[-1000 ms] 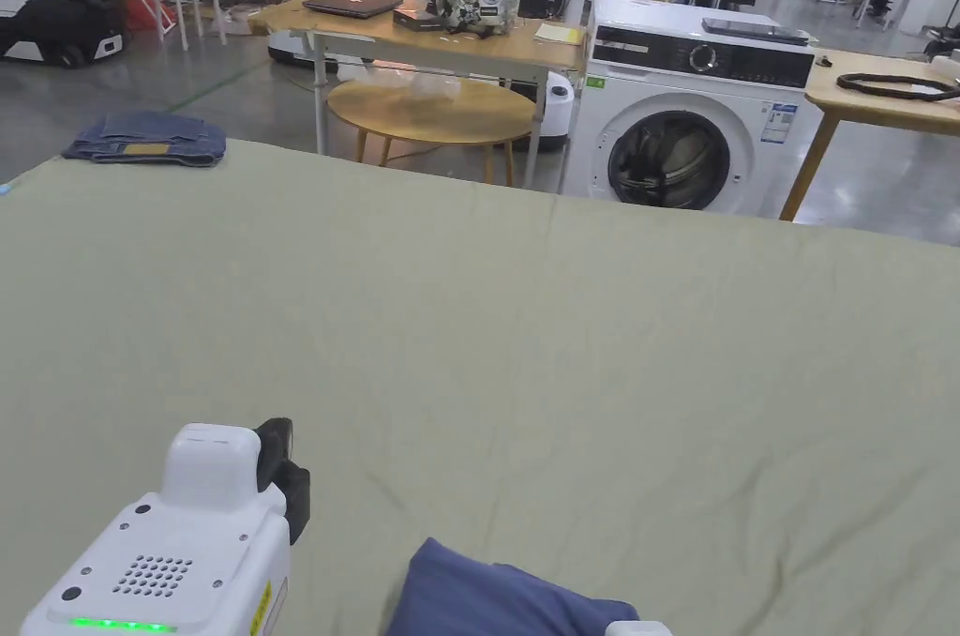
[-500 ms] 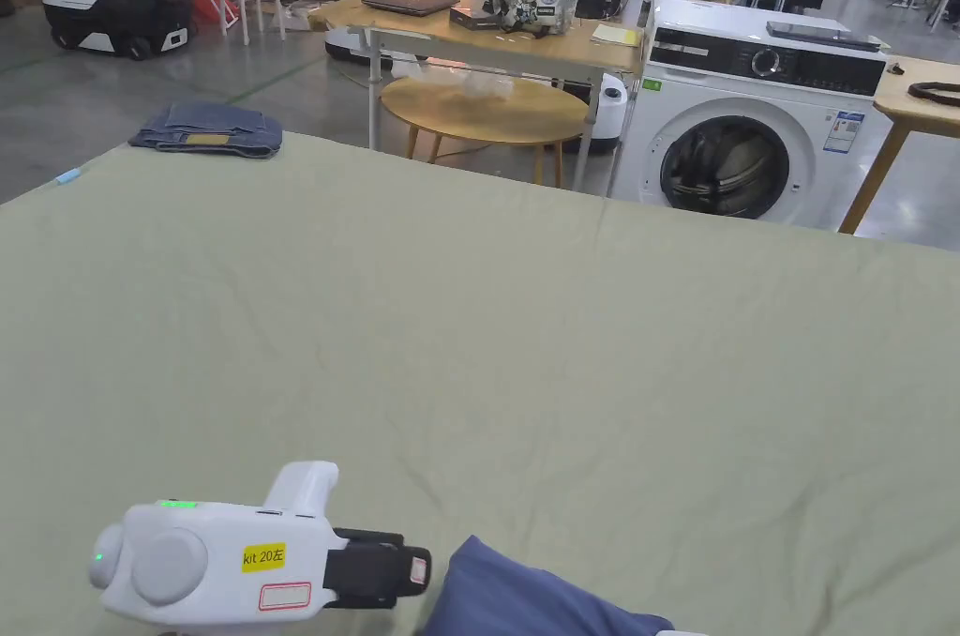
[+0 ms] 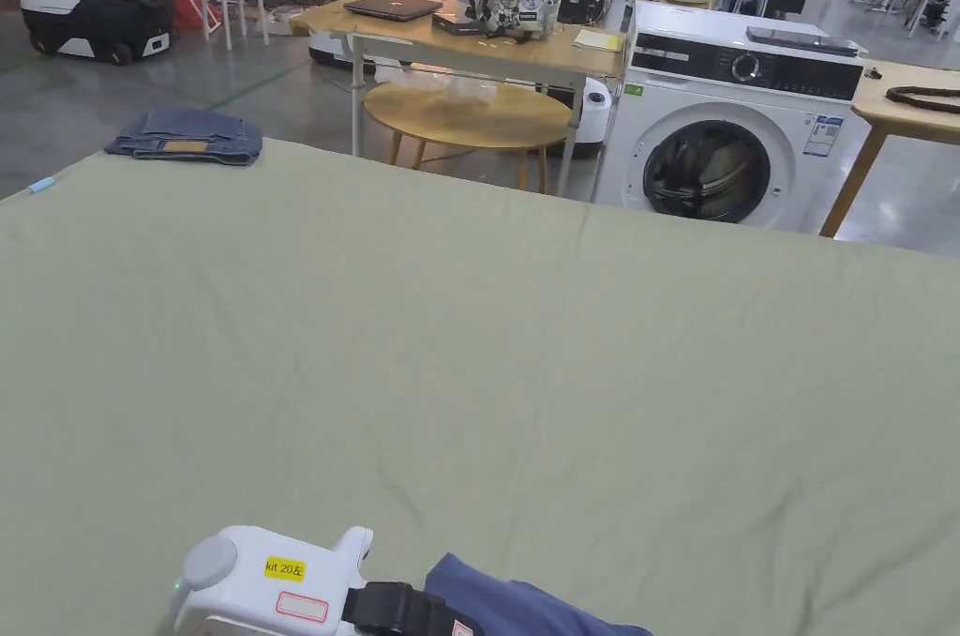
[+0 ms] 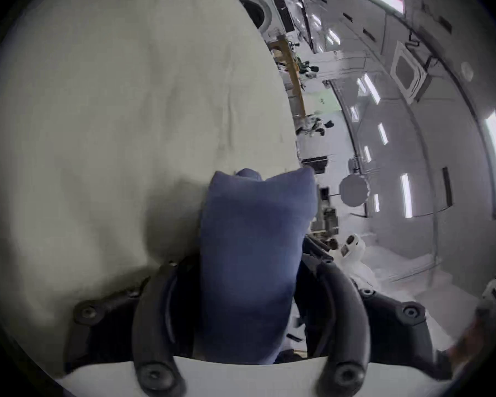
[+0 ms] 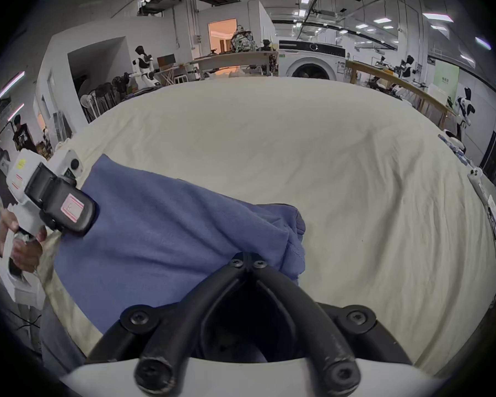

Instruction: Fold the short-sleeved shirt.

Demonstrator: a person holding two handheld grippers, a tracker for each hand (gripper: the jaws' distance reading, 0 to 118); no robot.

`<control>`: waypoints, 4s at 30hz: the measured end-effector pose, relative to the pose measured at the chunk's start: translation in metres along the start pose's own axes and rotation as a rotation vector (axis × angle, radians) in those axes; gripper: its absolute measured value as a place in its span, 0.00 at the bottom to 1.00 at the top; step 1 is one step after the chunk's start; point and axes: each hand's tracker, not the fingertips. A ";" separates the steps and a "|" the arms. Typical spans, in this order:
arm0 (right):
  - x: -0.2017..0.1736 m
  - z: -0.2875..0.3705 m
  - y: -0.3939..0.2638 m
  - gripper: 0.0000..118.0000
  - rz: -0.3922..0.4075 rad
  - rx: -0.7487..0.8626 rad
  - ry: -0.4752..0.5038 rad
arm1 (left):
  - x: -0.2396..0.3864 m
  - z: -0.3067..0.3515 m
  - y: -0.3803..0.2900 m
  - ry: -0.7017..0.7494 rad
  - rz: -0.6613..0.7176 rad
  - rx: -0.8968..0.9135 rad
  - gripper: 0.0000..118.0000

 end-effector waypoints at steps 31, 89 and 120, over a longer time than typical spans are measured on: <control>-0.018 0.017 0.058 0.00 0.110 0.157 -0.042 | 0.054 0.193 -0.014 0.240 -0.054 0.178 0.16; -0.014 0.009 0.078 0.00 0.030 0.202 -0.067 | 0.097 0.200 -0.023 0.703 -0.328 0.537 0.15; 0.019 0.062 0.107 0.00 -0.058 0.596 -0.174 | 0.186 0.025 -0.036 0.957 -0.852 1.026 0.00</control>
